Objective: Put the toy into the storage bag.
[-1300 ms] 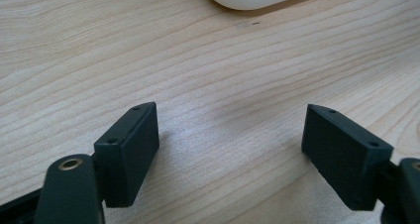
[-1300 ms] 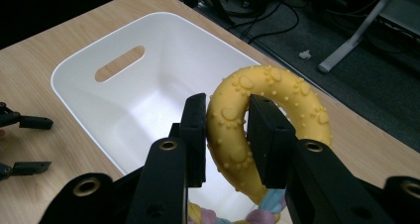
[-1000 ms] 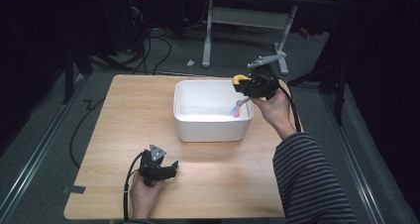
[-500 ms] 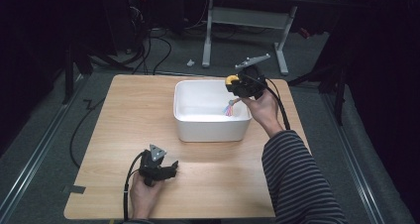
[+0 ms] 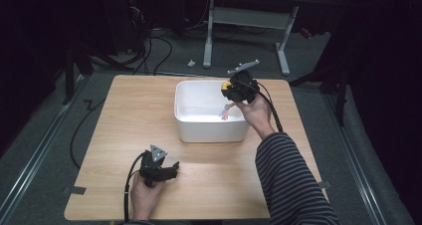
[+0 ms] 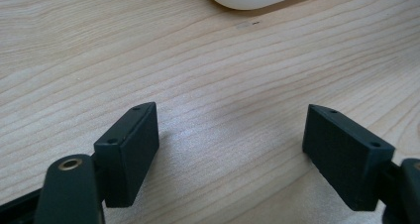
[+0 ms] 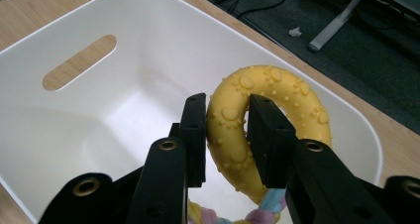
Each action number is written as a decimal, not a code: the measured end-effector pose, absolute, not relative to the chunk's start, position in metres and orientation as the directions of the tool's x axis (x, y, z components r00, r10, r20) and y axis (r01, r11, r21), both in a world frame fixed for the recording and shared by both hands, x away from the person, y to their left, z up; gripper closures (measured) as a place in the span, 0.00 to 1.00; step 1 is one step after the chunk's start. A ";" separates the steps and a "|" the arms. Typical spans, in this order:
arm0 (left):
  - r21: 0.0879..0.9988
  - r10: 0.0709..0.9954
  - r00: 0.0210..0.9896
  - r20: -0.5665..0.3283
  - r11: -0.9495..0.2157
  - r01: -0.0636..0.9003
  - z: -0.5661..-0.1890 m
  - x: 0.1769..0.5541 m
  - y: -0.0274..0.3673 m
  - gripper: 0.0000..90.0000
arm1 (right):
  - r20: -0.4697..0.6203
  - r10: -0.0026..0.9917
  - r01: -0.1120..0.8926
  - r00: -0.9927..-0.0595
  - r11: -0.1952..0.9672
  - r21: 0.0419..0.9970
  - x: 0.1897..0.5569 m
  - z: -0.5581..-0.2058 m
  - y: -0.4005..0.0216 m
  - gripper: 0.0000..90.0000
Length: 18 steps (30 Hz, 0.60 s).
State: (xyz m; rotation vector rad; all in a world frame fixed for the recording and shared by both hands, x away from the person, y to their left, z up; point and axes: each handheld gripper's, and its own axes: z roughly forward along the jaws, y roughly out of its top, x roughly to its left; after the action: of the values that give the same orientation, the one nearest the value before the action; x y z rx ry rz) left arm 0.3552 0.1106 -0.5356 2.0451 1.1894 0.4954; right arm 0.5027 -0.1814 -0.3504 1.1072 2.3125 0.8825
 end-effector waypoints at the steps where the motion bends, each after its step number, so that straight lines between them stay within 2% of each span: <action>1: 0.737 0.864 0.503 -0.023 -0.326 0.592 -0.536 0.355 0.111 0.25 | -0.099 0.801 0.532 -0.591 0.479 0.698 0.503 -0.352 -0.180 0.78; 18: 0.736 0.864 0.504 -0.020 -0.328 0.592 -0.536 0.355 0.110 0.25 | -0.085 0.763 0.535 -0.640 0.523 0.664 0.491 -0.371 -0.160 0.78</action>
State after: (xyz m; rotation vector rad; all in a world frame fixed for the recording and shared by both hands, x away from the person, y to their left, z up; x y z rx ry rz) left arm 0.3552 0.1105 -0.5356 2.0476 1.1886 0.4971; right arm 0.4911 -0.1604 -0.3713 1.0721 2.4000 0.8619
